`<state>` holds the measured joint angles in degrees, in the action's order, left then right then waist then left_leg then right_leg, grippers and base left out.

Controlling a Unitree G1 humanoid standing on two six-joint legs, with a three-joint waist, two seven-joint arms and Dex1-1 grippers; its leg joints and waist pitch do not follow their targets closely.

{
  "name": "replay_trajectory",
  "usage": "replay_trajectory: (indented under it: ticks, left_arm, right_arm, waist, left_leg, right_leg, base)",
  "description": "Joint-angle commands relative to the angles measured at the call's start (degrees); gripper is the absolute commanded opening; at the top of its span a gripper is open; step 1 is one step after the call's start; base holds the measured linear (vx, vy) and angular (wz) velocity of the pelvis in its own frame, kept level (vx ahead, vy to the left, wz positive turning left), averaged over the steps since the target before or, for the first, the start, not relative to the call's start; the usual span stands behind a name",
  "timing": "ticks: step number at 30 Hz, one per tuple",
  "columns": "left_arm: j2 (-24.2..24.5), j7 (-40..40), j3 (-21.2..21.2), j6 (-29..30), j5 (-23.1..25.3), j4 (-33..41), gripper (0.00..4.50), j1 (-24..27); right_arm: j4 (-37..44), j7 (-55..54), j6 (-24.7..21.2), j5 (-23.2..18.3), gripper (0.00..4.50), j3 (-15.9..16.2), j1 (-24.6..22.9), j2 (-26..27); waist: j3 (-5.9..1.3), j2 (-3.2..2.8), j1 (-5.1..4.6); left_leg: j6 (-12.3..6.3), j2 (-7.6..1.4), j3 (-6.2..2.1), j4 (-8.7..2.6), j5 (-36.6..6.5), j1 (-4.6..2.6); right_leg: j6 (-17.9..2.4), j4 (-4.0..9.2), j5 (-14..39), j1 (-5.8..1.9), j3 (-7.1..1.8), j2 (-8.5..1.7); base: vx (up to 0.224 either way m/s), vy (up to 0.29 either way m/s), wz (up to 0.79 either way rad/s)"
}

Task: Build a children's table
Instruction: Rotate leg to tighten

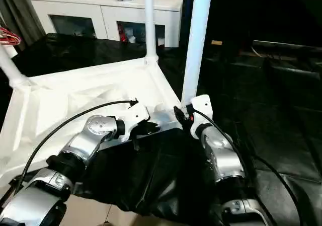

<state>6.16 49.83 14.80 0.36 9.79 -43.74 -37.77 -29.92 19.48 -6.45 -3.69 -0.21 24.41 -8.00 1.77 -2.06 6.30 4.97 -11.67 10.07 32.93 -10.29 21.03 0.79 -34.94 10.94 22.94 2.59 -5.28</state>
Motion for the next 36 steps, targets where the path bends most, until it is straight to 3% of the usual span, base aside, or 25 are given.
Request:
replay_trajectory:
  ticks: [1, 6, 12, 14, 16, 22, 27, 29, 32, 36]
  left_arm:
    - [-4.7, 1.4, 2.3, -2.6, -2.3, 3.0, 0.0, -0.9]
    - [-2.1, 5.6, 2.4, -4.2, -3.3, 4.2, 0.0, 0.5]
    - [2.4, 13.0, 2.4, -5.3, -4.9, 5.7, 0.0, 1.7]
    - [2.9, 13.6, 2.3, -5.4, -5.0, 5.6, 0.0, 1.6]
    - [4.4, 16.7, 1.8, -5.8, -6.0, 5.7, 0.0, 1.2]
    - [7.8, 24.7, 1.8, -6.8, -8.1, 6.7, 0.0, 1.3]
    - [9.3, 27.3, 2.2, -7.7, -8.3, 6.5, 0.0, 1.4]
    - [9.8, 28.3, 2.2, -8.1, -8.5, 6.4, 0.0, 1.5]
    - [10.3, 29.3, 2.4, -8.3, -8.8, 6.5, 0.0, 1.7]
    - [10.6, 30.2, 2.1, -8.4, -9.1, 6.7, 0.0, 1.9]
  right_arm:
    - [-2.4, 3.8, -2.2, 0.0, 3.3, 5.0, 0.0, 4.1]
    - [-0.7, 9.4, -0.4, 0.2, 3.46, 6.4, -0.7, 0.6]
    - [8.6, 27.0, 2.2, -3.2, 3.46, 9.8, -5.9, -7.9]
    - [9.6, 29.0, 2.2, -3.5, 3.46, 10.0, -6.4, -8.9]
    - [12.7, 37.3, 1.3, -5.9, 3.46, 10.6, -8.3, -12.8]
    - [16.0, 47.6, -0.1, -8.0, 3.46, 12.2, -10.2, -19.1]
    - [17.0, 49.9, -0.3, -7.7, 3.46, 12.8, -10.4, -21.0]
    - [17.6, 50.9, -0.7, -7.7, 3.13, 13.0, -10.6, -21.5]
    - [18.4, 51.7, -1.5, -8.3, 3.09, 13.2, -10.9, -21.9]
    - [19.3, 52.4, -2.3, -8.6, 2.7, 13.5, -11.2, -22.2]
  waist:
    - [-2.84, 0.78, 0.09]
    - [-2.87, 0.73, 0.11]
    - [-2.86, 0.82, 0.62]
    - [-2.75, 0.68, 0.85]
    - [-2.74, 0.92, 1.23]
    - [-2.78, 1.08, 2.14]
    - [-2.8, 1.0, 2.03]
    - [-2.78, 1.04, 2.04]
    - [-2.78, 1.17, 2.1]
    - [-2.76, 1.22, 2.19]
  left_leg:
    - [-1.99, -0.74, -0.18, -3.87, -11.9, -0.05]
    - [-1.82, -0.83, -0.2, -3.95, -13.3, -0.14]
    - [-4.12, -1.0, 0.05, -3.56, -12.0, -0.16]
    - [-4.18, -1.19, -0.02, -3.74, -12.7, -0.1]
    - [-4.25, -1.28, 0.0, -3.71, -13.4, -0.16]
    - [-4.62, -1.45, -0.04, -3.59, -12.1, -0.17]
    - [-4.38, -1.46, -0.03, -3.57, -11.9, -0.14]
    - [-4.34, -1.45, 0.01, -3.54, -12.1, -0.18]
    - [-4.42, -1.49, 0.03, -3.51, -11.5, -0.2]
    - [-4.24, -1.49, 0.02, -3.53, -11.7, -0.2]
  right_leg:
    - [-11.0, 4.52, 9.7, -2.65, -1.61, -2.46]
    - [-10.8, 4.65, 10.7, -2.74, -1.64, -2.51]
    - [-12.3, 4.24, 6.0, -2.75, -1.71, -2.37]
    - [-12.5, 4.32, 7.6, -2.74, -1.6, -2.44]
    - [-12.5, 4.35, 9.2, -2.78, -1.63, -2.48]
    - [-12.8, 4.18, 8.3, -2.8, -1.62, -2.57]
    - [-13.8, 3.95, 6.6, -2.67, -1.54, -2.55]
    - [-13.9, 3.94, 6.7, -2.68, -1.58, -2.57]
    - [-14.1, 3.85, 6.3, -2.7, -1.59, -2.54]
    - [-13.9, 3.9, 6.8, -2.71, -1.63, -2.62]
  base:
    - [0.0, 0.0, 0.0]
    - [0.0, 0.0, 0.0]
    - [0.0, 0.0, 0.0]
    - [0.0, 0.0, 0.0]
    - [0.0, 0.0, 0.0]
    - [0.0, 0.0, 0.0]
    - [0.0, 0.0, 0.0]
    - [0.0, 0.0, 0.0]
    - [0.0, 0.0, 0.0]
    - [0.0, 0.0, 0.0]
